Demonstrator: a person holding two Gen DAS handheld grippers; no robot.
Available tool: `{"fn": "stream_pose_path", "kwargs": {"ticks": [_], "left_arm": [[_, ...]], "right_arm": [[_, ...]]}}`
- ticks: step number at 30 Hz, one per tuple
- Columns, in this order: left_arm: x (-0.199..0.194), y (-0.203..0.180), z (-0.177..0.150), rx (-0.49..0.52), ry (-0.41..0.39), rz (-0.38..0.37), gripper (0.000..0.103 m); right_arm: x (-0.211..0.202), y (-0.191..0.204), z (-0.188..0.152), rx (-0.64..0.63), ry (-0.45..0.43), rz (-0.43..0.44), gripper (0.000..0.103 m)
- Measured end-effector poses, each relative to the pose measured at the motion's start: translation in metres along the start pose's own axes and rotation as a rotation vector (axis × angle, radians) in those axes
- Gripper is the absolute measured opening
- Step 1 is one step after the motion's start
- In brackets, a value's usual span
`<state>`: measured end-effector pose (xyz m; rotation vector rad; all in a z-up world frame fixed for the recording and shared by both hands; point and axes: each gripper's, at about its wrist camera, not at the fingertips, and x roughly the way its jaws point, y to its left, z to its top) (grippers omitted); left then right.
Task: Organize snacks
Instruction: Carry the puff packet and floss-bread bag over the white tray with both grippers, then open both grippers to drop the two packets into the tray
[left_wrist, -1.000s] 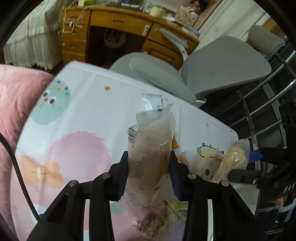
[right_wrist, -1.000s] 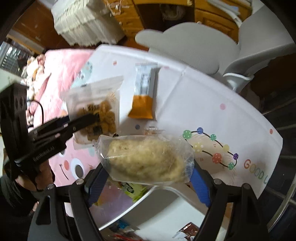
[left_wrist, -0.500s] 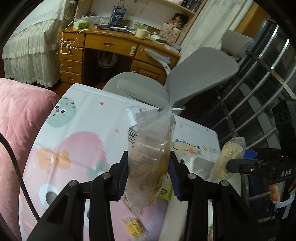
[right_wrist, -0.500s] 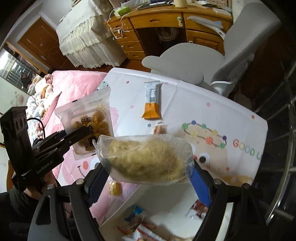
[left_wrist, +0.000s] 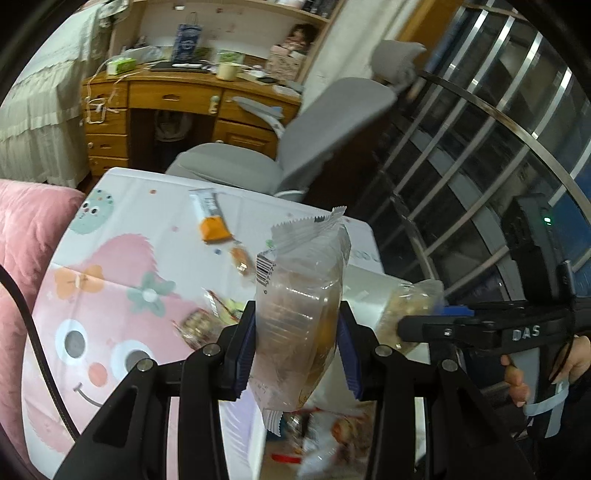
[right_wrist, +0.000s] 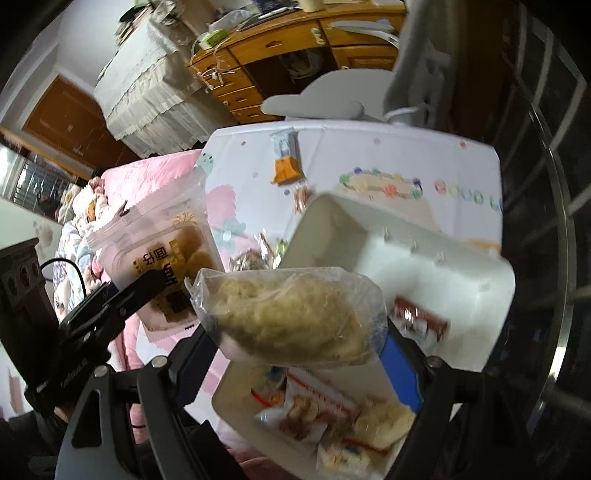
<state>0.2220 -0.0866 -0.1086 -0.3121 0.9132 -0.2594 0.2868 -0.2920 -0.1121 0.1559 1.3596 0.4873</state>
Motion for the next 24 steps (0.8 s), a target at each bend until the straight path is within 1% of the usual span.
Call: {"fn": "stream_pose_path", "kwargs": {"ticks": [3,7,11,13,14,16,17,20,24], "left_arm": [[-0.004,-0.02,-0.013,0.031,0.019,-0.024,0.039],[-0.007,-0.045,-0.028,0.079,0.04,-0.054,0.039],[-0.003,-0.065,-0.04,0.118,0.07,-0.066,0.04],[-0.002,-0.069,-0.043,0.113,0.087,-0.094,0.041],[-0.004,-0.071,-0.044,0.11,0.084,-0.103,0.041],[-0.008,-0.075,-0.045,0.11,0.072,-0.11,0.047],[-0.009,-0.076,-0.046,0.111,0.072,-0.108,0.052],[-0.014,-0.077,-0.047,0.102,0.075,-0.088,0.062],[-0.018,-0.07,-0.05,0.062,0.092,-0.078,0.067]], "right_arm": [[-0.004,-0.01,-0.02,0.045,0.0,-0.005,0.083],[-0.008,-0.026,-0.047,0.124,0.013,0.016,0.083],[-0.007,-0.039,-0.073,0.171,0.028,0.01,0.083],[-0.004,-0.046,-0.086,0.202,0.041,-0.001,0.083],[-0.002,-0.051,-0.093,0.218,0.047,0.001,0.083],[0.0,-0.058,-0.105,0.252,0.058,0.008,0.083],[0.0,-0.06,-0.108,0.259,0.061,0.009,0.084],[-0.002,-0.062,-0.119,0.258,0.064,0.01,0.084],[-0.006,-0.06,-0.127,0.25,0.053,0.017,0.084]]}}
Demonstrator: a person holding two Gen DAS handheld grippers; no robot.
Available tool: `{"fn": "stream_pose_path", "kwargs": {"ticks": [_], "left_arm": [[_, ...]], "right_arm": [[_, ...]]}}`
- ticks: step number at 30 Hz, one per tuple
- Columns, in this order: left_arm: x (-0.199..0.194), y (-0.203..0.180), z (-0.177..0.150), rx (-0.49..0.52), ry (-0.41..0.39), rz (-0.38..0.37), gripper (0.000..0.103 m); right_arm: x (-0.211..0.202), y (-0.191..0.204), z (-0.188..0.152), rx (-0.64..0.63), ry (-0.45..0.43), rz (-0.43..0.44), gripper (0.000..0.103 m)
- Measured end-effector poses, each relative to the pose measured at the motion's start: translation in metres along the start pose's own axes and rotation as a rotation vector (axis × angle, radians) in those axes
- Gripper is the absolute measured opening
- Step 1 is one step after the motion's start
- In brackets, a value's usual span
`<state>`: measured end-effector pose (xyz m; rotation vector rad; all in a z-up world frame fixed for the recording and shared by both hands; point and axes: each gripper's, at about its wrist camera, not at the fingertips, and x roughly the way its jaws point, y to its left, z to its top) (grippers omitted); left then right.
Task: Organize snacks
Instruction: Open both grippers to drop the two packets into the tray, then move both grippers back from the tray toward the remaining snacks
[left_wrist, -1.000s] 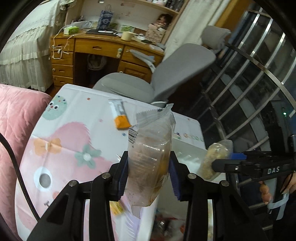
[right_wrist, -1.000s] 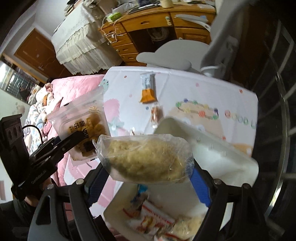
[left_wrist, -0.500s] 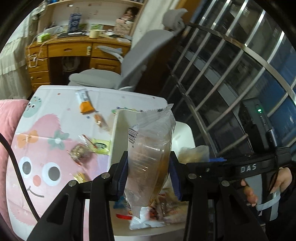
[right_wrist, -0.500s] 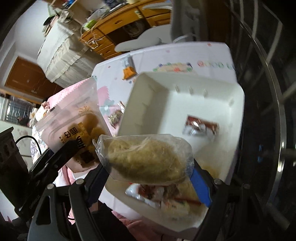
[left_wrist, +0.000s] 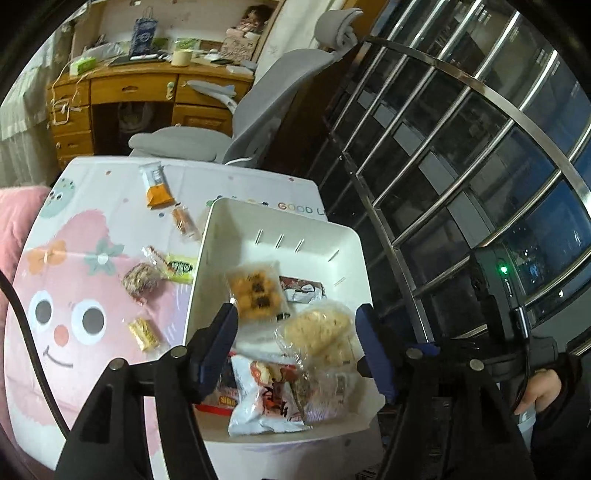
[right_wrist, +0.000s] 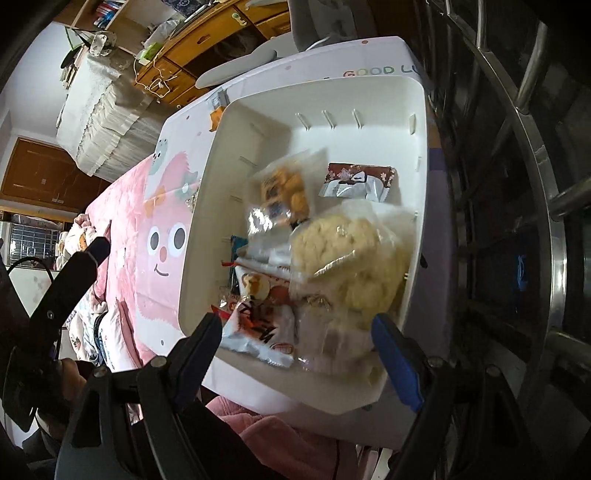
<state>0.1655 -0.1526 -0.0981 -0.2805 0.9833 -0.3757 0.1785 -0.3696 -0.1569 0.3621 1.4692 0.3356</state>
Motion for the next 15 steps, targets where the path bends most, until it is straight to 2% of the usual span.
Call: {"fn": "stream_pose_path", "kwargs": {"ticks": [2,5,8,15], "left_arm": [[-0.002,0.005,-0.004,-0.016,0.009,0.009,0.074],[-0.004,0.012,-0.009,-0.021,0.031,0.016,0.078],[-0.012,0.019,-0.016,-0.02,0.04,0.066,0.082],[-0.034,0.05,-0.032,-0.069,0.051,0.169,0.084]], "right_arm": [[-0.001,0.002,-0.004,-0.008,-0.011,0.016,0.084],[0.001,0.006,-0.007,-0.004,-0.035,0.028,0.084],[0.007,0.012,-0.014,0.01,-0.071,0.032,0.084],[0.026,0.041,-0.031,0.0,-0.13,0.063,0.084]]}}
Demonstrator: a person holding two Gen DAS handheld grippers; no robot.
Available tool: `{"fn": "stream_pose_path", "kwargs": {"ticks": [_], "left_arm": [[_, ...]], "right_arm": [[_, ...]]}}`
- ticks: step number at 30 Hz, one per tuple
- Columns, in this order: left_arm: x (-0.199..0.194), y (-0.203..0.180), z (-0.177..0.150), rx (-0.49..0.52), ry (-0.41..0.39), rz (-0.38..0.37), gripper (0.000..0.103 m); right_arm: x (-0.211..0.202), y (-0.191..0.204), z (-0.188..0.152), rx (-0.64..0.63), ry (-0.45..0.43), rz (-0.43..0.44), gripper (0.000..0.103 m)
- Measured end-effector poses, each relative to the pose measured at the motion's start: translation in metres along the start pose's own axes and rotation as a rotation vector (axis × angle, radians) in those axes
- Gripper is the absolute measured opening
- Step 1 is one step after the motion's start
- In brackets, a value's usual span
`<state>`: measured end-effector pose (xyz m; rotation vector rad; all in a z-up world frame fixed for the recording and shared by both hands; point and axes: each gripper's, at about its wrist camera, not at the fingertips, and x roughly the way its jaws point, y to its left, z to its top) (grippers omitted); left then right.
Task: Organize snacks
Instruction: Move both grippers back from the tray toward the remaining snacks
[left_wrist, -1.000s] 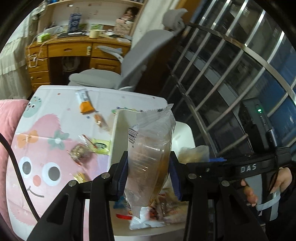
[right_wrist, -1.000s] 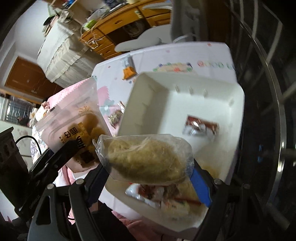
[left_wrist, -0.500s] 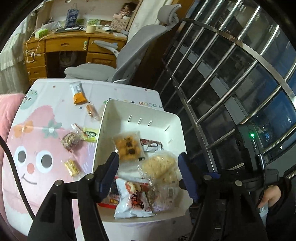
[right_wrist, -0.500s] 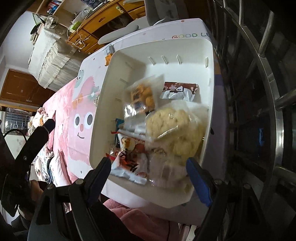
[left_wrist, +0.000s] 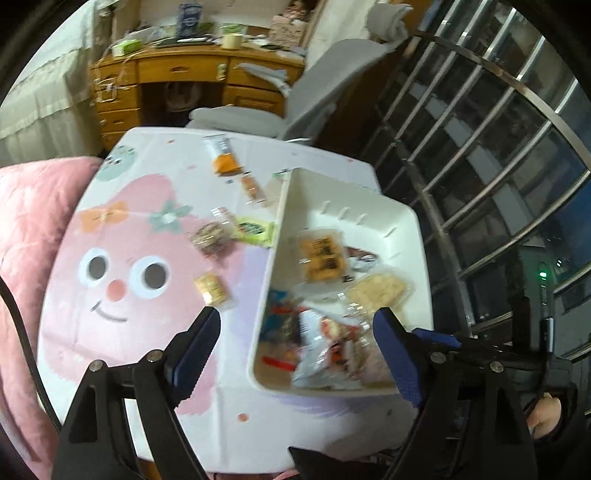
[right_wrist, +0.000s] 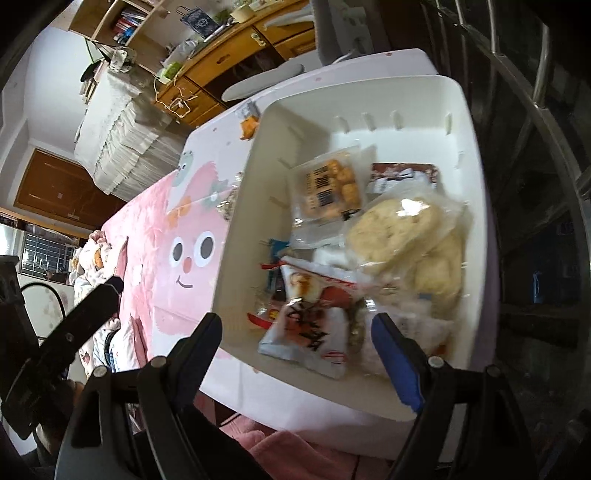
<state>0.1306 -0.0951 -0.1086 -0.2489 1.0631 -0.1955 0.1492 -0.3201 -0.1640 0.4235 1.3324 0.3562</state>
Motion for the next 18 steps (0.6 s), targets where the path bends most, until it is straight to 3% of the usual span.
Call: {"fn": "stream_pose_path", "kwargs": {"ticks": [3,8,18], "left_arm": [[-0.007,0.02,-0.004,-0.03,-0.009,0.01,0.084],[-0.02,0.052,-0.008,-0.048,-0.011,0.027,0.084],[-0.049,0.11,-0.003,0.045,0.008,-0.023,0.084]], "right_arm": [[0.003,0.02,-0.009,-0.026,-0.033,-0.039,0.084],[0.008,0.051,-0.023,-0.064,-0.084,-0.032,0.084],[0.019,0.113,-0.044,-0.033,-0.159,-0.075,0.084]]}}
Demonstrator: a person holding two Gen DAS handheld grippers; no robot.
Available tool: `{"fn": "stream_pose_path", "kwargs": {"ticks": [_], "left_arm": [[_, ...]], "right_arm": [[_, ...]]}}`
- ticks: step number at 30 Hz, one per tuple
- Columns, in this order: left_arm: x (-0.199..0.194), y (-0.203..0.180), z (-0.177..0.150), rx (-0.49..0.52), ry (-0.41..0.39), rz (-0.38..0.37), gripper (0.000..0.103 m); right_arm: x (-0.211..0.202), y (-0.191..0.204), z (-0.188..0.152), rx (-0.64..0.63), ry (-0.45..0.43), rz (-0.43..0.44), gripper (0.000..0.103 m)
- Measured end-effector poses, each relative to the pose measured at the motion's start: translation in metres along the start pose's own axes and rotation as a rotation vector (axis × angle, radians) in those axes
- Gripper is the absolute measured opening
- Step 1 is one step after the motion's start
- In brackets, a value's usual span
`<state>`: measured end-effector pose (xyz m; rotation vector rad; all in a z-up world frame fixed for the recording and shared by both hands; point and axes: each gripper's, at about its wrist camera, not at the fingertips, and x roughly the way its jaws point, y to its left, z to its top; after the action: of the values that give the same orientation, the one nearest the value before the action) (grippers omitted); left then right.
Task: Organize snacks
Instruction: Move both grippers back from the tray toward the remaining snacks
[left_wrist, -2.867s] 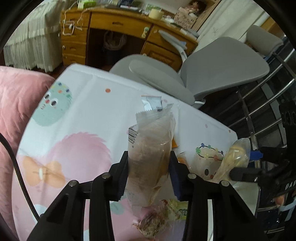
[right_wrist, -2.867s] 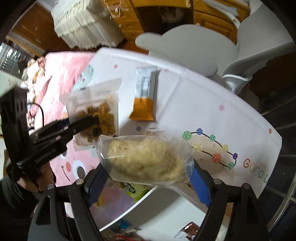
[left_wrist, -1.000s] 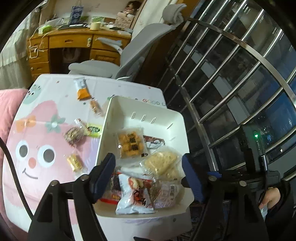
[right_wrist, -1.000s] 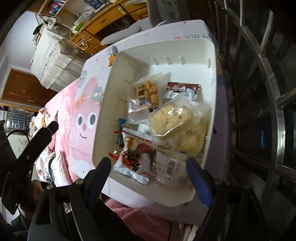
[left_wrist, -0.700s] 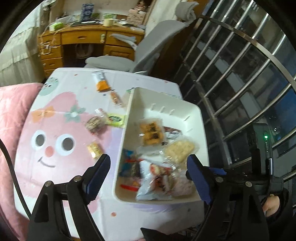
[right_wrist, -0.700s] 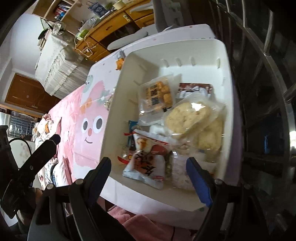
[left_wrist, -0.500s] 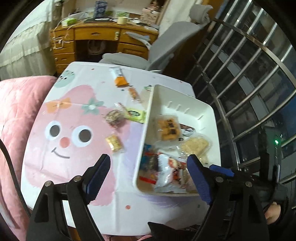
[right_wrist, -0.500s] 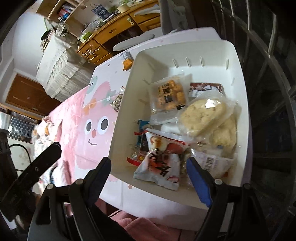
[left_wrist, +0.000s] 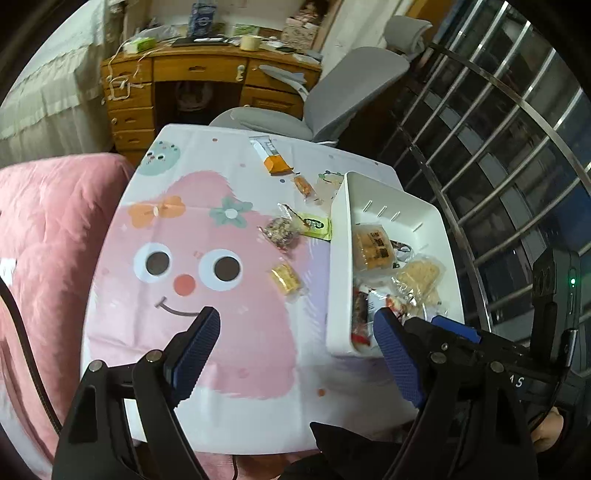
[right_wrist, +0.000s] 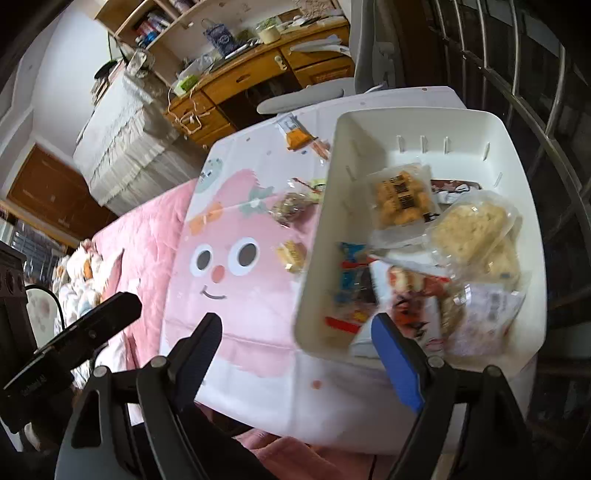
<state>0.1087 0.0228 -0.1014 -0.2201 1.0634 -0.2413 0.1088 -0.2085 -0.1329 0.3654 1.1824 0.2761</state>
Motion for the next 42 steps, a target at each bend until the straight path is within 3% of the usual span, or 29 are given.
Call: {"fn": "stream_pose_path", "kwargs": {"ticks": [11,17,28,36,42], "left_arm": [[-0.025,0.06,0.014,0.196,0.023,-0.049,0.087],[-0.021,0.086,0.023,0.271,0.062,-0.082,0.087],[0.028,0.109,0.05,0.25,0.187,-0.132,0.088],[0.069,0.103,0.085,0.236,0.239,-0.076,0.088],[0.108,0.091,0.118,0.24,0.249,-0.037,0.088]], "right_arm": [[0.022,0.071,-0.031,0.116,-0.091,-0.042,0.084],[0.033,0.106,-0.048,0.165,-0.167,-0.113,0.084],[0.048,0.142,-0.062,0.136,-0.303,-0.332,0.084],[0.078,0.151,-0.054,0.054,-0.347,-0.42,0.084],[0.111,0.148,-0.035,0.017,-0.335,-0.438,0.084]]}}
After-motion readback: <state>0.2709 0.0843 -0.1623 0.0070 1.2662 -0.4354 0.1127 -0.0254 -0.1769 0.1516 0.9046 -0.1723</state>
